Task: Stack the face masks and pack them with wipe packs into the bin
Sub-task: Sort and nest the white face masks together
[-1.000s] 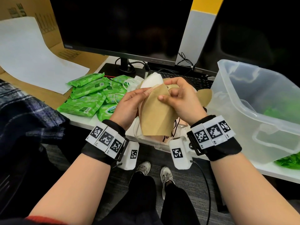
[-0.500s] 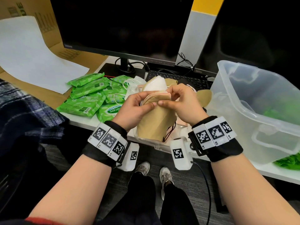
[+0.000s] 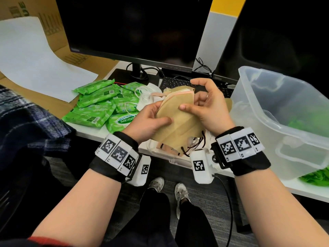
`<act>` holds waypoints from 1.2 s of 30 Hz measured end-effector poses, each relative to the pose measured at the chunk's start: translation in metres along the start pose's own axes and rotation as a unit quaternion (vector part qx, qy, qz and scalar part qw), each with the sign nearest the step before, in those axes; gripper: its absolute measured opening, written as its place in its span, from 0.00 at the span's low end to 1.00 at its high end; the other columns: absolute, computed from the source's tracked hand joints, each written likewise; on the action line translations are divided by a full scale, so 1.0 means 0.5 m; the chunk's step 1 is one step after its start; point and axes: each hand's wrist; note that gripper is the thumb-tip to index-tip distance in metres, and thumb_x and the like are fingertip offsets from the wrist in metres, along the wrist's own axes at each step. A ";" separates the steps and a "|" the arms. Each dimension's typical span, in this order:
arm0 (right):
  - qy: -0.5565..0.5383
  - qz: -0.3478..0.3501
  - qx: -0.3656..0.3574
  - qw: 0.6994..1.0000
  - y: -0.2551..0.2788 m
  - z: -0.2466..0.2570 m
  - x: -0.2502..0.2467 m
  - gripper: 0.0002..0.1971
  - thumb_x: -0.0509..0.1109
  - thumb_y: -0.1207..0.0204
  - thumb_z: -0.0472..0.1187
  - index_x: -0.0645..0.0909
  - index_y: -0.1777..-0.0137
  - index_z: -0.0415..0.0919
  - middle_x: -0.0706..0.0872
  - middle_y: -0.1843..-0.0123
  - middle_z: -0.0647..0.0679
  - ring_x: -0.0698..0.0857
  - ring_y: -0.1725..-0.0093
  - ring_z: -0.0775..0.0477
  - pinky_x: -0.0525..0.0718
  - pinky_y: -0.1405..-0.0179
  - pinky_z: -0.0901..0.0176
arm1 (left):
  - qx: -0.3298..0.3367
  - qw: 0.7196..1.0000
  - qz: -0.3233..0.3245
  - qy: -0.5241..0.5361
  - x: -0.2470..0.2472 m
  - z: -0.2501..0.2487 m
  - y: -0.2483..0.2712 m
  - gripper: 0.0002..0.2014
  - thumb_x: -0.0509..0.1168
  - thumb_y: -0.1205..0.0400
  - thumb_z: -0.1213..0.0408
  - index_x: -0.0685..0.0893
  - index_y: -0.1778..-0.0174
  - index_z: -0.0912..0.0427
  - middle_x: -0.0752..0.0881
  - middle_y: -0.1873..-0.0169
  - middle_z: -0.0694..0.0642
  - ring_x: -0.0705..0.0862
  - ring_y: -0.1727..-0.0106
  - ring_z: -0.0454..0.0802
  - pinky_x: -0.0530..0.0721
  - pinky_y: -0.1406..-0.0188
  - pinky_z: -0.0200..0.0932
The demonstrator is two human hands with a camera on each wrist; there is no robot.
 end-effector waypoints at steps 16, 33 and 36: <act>-0.046 -0.083 -0.009 0.995 0.002 -0.012 0.026 0.15 0.61 0.18 0.37 0.69 0.33 0.39 0.80 0.44 0.58 0.79 0.43 0.66 0.78 0.42 0.74 | -0.025 0.981 -0.166 0.101 0.054 -0.027 -0.032 0.41 0.59 0.20 0.50 0.39 0.19 0.47 0.64 0.23 0.51 0.68 0.26 0.44 0.64 0.22 0.50; -0.073 -0.112 0.059 0.989 -0.042 -0.010 0.014 0.23 0.72 0.28 0.29 0.68 0.37 0.43 0.80 0.65 0.51 0.83 0.71 0.62 0.82 0.68 0.69 | 0.044 0.993 -0.026 -0.106 -0.016 -0.042 -0.013 0.32 0.58 0.27 0.89 0.77 0.37 0.48 0.82 0.45 0.44 0.81 0.47 0.31 0.79 0.51 0.25; 0.030 -0.139 0.092 0.986 -0.066 -0.044 0.014 0.06 0.64 0.20 0.40 0.73 0.45 0.45 0.80 0.64 0.51 0.81 0.64 0.53 0.81 0.60 0.61 | -0.003 0.983 -0.151 -0.106 -0.025 -0.043 -0.016 0.23 0.58 0.23 0.81 0.82 0.39 0.53 0.82 0.40 0.48 0.77 0.39 0.39 0.76 0.36 0.32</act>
Point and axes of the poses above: each hand's wrist, its own y-axis away from the middle knuckle, its own x-axis out of the palm, z = x × y
